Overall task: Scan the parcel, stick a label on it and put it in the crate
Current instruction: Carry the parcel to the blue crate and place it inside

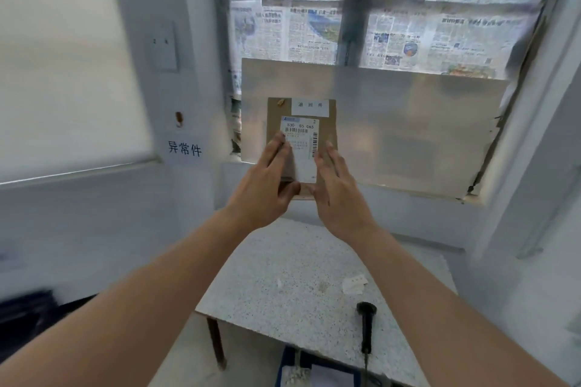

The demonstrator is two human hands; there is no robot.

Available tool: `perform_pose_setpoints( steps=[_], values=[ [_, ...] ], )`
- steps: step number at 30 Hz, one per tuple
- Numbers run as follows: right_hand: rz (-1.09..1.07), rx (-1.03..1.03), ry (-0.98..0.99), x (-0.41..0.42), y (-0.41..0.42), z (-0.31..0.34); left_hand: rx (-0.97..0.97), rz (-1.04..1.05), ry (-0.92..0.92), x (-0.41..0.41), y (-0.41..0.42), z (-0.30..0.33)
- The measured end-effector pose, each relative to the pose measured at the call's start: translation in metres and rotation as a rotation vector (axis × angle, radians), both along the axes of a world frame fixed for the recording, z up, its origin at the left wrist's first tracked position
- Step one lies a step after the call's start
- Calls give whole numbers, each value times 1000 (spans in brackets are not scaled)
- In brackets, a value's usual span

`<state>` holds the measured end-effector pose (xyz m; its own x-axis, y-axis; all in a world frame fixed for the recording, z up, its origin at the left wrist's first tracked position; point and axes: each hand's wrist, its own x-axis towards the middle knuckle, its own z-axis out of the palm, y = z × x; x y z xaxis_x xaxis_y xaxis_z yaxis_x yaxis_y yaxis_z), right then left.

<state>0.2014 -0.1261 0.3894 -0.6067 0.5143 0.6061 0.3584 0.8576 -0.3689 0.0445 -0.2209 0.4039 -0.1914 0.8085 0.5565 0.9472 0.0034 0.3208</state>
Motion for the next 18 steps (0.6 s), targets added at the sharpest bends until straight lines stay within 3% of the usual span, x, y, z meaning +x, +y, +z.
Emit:
perform_pose_setpoints(
  steps=[18],
  values=[
    [408,13,0,-197,-222,-5,-74,393,74,-155,-282,8]
  ],
)
